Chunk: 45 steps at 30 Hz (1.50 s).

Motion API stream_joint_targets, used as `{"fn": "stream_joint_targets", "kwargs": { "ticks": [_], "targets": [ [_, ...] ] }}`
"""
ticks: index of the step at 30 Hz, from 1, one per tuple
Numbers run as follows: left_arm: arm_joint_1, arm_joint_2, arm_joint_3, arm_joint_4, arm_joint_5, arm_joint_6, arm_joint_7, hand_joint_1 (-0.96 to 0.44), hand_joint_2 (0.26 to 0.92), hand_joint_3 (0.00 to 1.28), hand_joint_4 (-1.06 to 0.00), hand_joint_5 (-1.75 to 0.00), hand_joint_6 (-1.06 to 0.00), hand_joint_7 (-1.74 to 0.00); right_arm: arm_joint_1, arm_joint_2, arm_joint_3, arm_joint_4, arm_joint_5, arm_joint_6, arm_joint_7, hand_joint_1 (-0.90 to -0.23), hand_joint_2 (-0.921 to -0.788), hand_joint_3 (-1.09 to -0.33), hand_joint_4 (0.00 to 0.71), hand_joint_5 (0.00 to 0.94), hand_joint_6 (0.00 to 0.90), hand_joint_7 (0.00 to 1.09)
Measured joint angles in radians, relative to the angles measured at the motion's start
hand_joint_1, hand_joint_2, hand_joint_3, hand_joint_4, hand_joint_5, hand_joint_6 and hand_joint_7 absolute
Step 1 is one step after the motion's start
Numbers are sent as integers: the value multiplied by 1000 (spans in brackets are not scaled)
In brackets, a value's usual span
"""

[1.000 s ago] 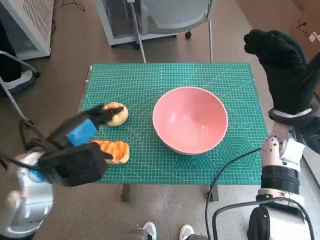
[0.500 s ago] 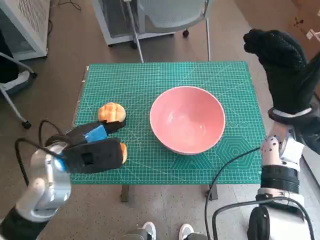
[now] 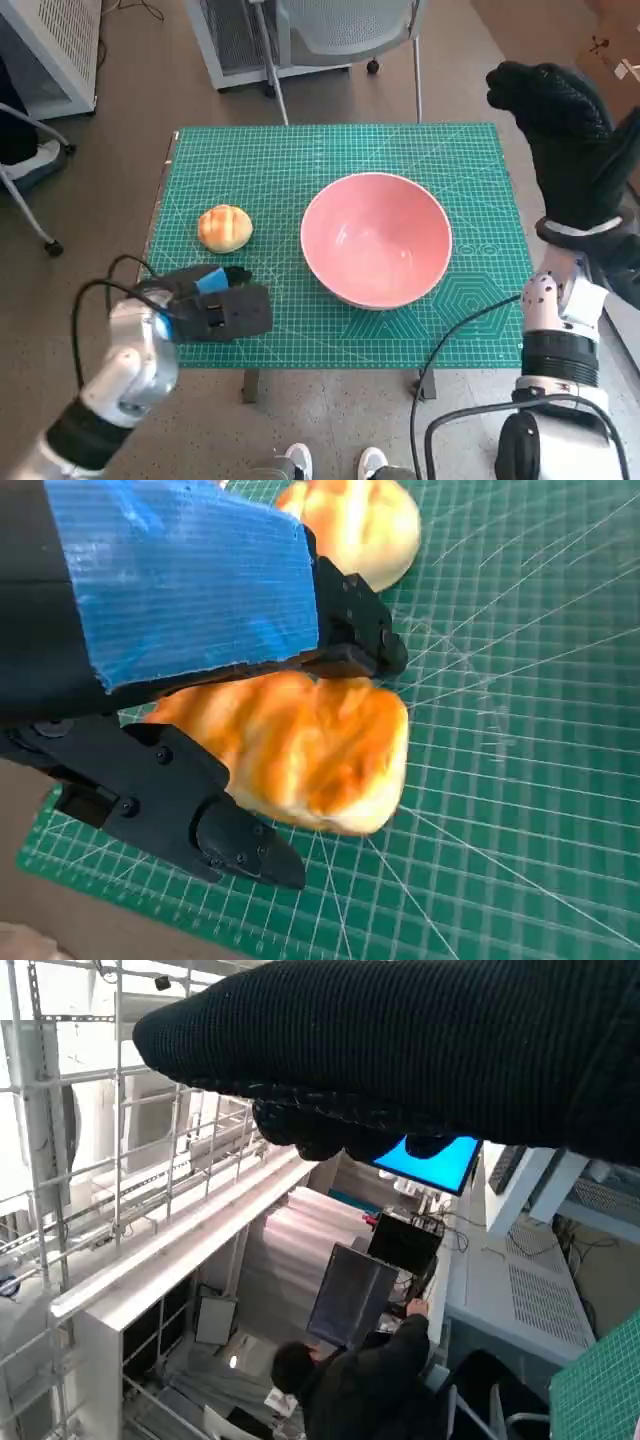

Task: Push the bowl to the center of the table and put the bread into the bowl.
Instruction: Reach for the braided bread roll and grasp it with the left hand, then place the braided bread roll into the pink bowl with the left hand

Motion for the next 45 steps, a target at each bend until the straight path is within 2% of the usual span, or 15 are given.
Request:
{"fn": "stream_joint_targets", "kwargs": {
  "ticks": [1, 4, 7, 9, 12, 15, 18, 23, 29, 34, 39, 45],
  "targets": [
    [-3, -2, -1, 14, 4, -5, 5, 155, 825, 166, -677, -1052, -727, -624, 0, 0, 2, -3, 0, 1, 0, -655, -921, -719, 325, 1, 441, 10],
    [-1, -1, -2, 27, 26, -11, 13, 53, 707, 441, -637, -1346, -710, -882, 1, -1, 3, -12, 4, 5, 0, -651, -921, -719, 325, 1, 441, 9],
    [1, 5, -1, 5, 42, -11, -3, 23, 708, 463, -610, -1370, -686, -1028, 4, -3, 3, -18, 10, 11, 0, -649, -921, -719, 324, 1, 441, 9],
    [6, 14, 4, -29, 43, -10, -25, 10, 758, 377, -615, -1280, -671, -1137, 6, -5, 3, -23, 14, 14, 0, -648, -921, -719, 324, 1, 441, 9],
    [24, 34, 25, -104, 37, -7, -76, 4, 823, 252, -625, -1223, -678, -1156, 10, -9, 3, -31, 16, 18, 0, -648, -921, -717, 325, 1, 441, 8],
    [52, 50, 79, -198, 16, -13, -97, 3, 842, 206, -631, -1311, -717, -1007, 15, -11, 3, -38, 16, 21, 0, -649, -921, -716, 325, 1, 442, 8],
    [74, 63, 156, -298, -22, -30, -99, 3, 864, 145, -671, -1306, -731, -944, 19, -12, 4, -41, 16, 24, 0, -649, -921, -715, 326, 1, 442, 8],
    [68, 62, 270, -425, -74, -50, -88, 4, 890, 56, -762, -1114, -715, -1051, 26, -12, 6, -48, 16, 27, -1, -648, -921, -715, 325, 1, 442, 8],
    [21, 38, 327, -480, -112, -76, -61, 5, 883, 24, -833, -1002, -742, -1056, 26, -12, 9, -60, 16, 27, -8, -648, -921, -717, 325, 0, 442, 7],
    [-63, 3, 316, -471, -118, -118, -37, 5, 879, 17, -857, -962, -754, -1057, 28, -12, 11, -65, 15, 28, -14, -648, -921, -716, 325, 1, 443, 7],
    [-196, -47, 250, -414, -111, -138, -37, 4, 880, 24, -835, -1086, -766, -940, 31, -10, 17, -71, 13, 27, -26, -648, -921, -718, 325, 0, 443, 6],
    [-340, -128, 158, -324, -113, -153, -67, 3, 899, 27, -791, -1152, -726, -965, 40, -6, 24, -83, 11, 26, -40, -655, -921, -718, 324, 0, 443, 6]
  ]
}}
